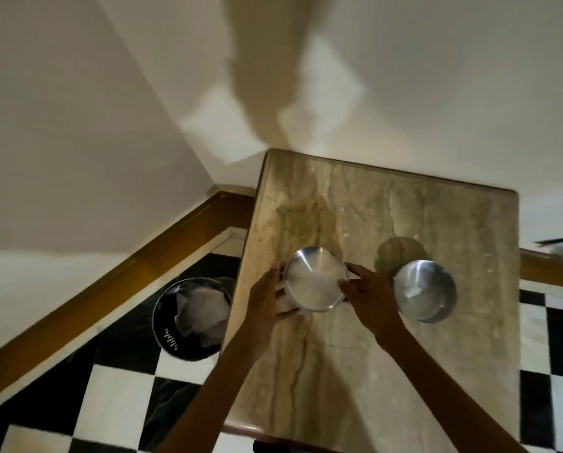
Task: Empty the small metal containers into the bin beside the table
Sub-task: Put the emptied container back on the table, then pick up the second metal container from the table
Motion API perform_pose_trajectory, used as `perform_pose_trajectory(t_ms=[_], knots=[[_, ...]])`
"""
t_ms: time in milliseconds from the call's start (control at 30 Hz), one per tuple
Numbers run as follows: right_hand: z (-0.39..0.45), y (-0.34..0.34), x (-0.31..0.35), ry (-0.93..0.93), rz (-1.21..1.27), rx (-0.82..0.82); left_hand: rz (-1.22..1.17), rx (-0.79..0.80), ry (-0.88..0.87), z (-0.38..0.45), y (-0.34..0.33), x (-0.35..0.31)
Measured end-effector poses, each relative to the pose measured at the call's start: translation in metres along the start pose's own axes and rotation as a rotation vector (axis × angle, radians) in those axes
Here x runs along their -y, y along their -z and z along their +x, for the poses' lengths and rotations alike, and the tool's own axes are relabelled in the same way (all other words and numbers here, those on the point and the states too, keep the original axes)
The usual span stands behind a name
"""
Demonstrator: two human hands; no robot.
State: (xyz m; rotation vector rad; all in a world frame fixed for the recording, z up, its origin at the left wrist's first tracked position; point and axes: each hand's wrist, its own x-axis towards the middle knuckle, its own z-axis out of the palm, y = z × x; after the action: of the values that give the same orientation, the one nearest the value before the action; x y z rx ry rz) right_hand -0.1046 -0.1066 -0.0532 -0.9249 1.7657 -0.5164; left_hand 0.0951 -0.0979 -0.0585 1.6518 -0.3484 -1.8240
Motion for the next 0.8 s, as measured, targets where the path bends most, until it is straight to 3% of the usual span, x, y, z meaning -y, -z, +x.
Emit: perform_pose_trajectory(t_ms=[233, 567, 667, 800], knots=[[0.049, 0.05, 0.02, 0.079, -0.157, -0.166, -0.003, -0.125, -0.007, 0.039, -0.102, -0.028], [0.061, 0.072, 0.037, 0.014, -0.011, -0.198, -0.002, -0.16, -0.056, 0.053, -0.124, -0.038], [0.044, 0.086, 0.029, 0.031, 0.061, -0.336, 0.025, -0.198, -0.08, 0.047, -0.124, -0.029], [0.017, 0.122, -0.013, 0.162, -0.162, -0.51, 0.042, -0.312, -0.146, 0.027, -0.137, 0.009]])
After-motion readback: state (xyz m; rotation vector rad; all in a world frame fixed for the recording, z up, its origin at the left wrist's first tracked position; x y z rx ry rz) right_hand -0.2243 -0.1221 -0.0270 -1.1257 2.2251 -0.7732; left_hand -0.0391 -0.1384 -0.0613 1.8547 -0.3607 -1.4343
